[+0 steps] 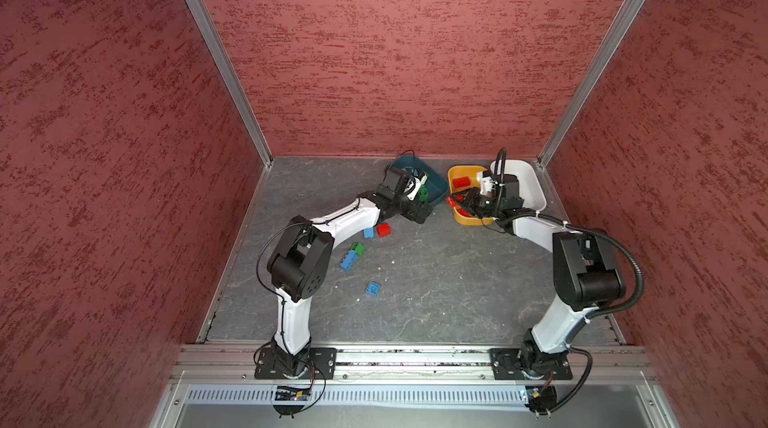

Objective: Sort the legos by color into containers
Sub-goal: 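Drop the red brick in the yellow tub with right while left lowers to pile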

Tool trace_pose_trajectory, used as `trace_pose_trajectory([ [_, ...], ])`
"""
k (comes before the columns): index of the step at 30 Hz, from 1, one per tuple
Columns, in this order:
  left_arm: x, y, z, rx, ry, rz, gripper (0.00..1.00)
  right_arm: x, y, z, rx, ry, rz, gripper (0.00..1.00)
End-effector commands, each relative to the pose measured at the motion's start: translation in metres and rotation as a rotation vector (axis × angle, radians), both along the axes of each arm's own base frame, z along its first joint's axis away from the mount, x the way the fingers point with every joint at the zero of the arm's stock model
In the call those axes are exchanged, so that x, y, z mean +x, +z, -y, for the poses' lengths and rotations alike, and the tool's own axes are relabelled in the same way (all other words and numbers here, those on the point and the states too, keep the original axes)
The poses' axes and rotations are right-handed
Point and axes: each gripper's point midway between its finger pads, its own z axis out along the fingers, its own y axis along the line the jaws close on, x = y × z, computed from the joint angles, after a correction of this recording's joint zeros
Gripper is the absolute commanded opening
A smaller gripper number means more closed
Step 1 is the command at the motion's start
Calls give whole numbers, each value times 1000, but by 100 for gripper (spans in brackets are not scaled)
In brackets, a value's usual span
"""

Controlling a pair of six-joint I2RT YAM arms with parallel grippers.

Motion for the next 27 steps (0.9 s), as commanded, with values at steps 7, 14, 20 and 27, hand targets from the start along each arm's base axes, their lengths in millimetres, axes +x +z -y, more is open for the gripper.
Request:
trace_pose_trajectory([
  [7,-12,-24,-83,208,512,-139,99,29,-4,64,-315,-191,32,20],
  [14,-43,-46,-107,252,687,-312,99,32,-15,68,-390,-174,-1,25],
  [20,-52,-47,-106,193,689,-346,99,27,-14,58,-479,-131,-3,53],
  [27,-50,-29,-132,129,790,-310,99,17,21,15,-498,-76,131,71],
])
